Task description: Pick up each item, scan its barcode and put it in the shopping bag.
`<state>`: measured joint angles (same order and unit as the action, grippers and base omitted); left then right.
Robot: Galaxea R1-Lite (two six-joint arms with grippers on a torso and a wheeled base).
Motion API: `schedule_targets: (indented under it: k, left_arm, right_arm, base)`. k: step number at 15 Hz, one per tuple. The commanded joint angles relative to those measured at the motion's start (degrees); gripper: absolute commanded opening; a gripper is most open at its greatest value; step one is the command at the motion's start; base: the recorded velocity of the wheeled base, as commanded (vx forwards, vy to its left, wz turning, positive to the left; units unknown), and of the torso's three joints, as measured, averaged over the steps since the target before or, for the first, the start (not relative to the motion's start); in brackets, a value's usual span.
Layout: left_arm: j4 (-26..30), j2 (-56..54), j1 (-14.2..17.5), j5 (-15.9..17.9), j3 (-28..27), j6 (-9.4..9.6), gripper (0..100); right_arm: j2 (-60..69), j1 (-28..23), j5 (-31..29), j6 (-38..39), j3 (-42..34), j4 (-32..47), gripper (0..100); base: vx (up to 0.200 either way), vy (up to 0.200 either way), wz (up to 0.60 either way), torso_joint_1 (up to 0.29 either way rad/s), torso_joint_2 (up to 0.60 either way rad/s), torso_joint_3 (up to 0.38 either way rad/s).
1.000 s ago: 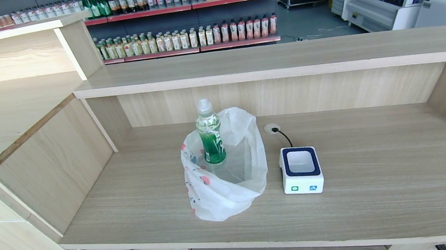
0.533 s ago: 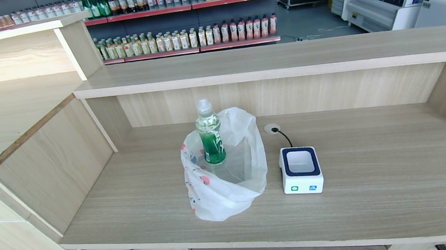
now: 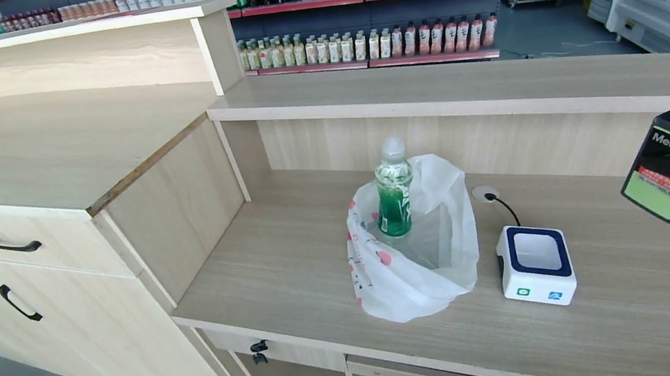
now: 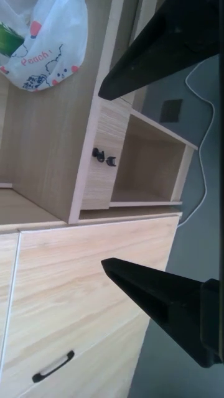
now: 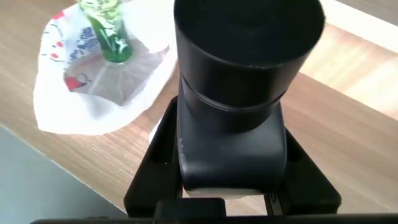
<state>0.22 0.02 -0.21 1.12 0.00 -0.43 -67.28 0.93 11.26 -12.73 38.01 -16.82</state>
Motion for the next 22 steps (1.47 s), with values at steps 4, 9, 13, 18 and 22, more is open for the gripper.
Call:
schedule_targets:
  k: [4, 9, 13, 18, 22]
  left_arm:
    - [0.0, 0.1, 0.0, 0.0, 0.0, -0.01, 100]
    - [0.0, 0.1, 0.0, 0.0, 0.0, -0.01, 100]
    - [0.0, 0.1, 0.0, 0.0, 0.0, -0.01, 100]
    - [0.0, 0.1, 0.0, 0.0, 0.0, -0.01, 100]
    - [0.0, 0.1, 0.0, 0.0, 0.0, -0.01, 100]
  right_arm:
    - [-7.6, -11.4, 21.0, 0.9, 0.1, 5.4, 0]
    - [-17.4, -18.5, 27.6, 12.2, 3.6, 5.6, 0]
    - [-23.5, -18.9, 30.6, 15.1, 5.8, 0.0, 0]
    - [-28.7, -19.8, 31.7, 13.8, 7.3, -0.6, 0]
    - [-30.9, -19.8, 36.9, 8.6, 7.3, -0.3, 0]
  base:
    - [0.0, 0.0, 0.0, 0.0, 0.0, 0.0]
    - [0.0, 0.0, 0.0, 0.0, 0.0, 0.0]
    - [0.0, 0.0, 0.0, 0.0, 0.0, 0.0]
    - [0.0, 0.0, 0.0, 0.0, 0.0, 0.0]
    - [0.0, 0.0, 0.0, 0.0, 0.0, 0.0]
